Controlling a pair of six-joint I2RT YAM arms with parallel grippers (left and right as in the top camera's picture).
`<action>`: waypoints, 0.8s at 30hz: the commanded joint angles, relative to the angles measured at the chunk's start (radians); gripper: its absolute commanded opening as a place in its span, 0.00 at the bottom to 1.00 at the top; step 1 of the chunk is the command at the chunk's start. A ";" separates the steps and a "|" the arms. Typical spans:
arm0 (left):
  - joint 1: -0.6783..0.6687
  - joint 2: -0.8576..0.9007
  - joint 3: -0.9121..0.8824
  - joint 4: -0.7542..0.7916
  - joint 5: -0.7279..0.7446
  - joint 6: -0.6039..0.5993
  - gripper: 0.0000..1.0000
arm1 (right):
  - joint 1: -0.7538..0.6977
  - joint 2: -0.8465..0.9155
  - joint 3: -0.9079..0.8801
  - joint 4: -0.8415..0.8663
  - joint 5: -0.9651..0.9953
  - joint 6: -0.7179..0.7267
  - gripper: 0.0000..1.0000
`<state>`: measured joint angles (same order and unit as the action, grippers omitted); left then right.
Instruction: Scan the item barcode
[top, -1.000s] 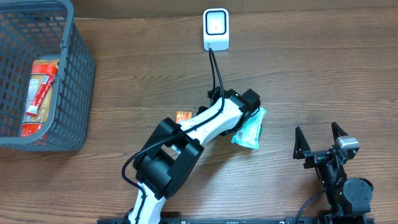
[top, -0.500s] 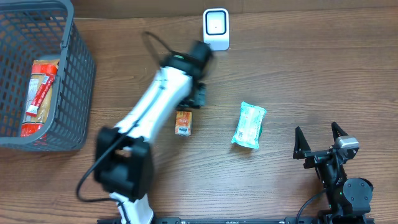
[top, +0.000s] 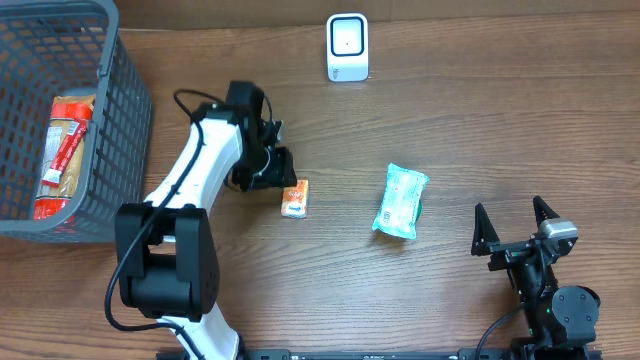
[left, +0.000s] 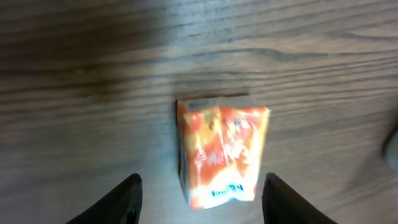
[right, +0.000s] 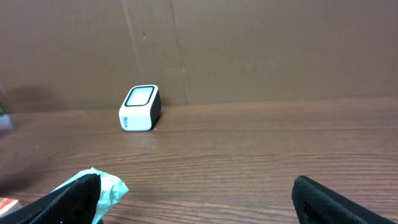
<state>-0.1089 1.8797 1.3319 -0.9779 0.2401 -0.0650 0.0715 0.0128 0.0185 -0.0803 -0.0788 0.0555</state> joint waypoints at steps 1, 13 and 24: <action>0.006 -0.006 -0.088 0.072 0.050 0.047 0.53 | -0.006 -0.008 -0.011 0.003 -0.002 -0.004 1.00; 0.004 -0.005 -0.233 0.228 0.050 0.047 0.53 | -0.006 -0.008 -0.011 0.003 -0.002 -0.004 1.00; 0.002 -0.005 -0.270 0.271 0.095 0.039 0.56 | -0.006 -0.008 -0.011 0.003 -0.002 -0.004 1.00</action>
<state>-0.1066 1.8568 1.0973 -0.7071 0.3233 -0.0433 0.0719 0.0128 0.0185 -0.0803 -0.0784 0.0551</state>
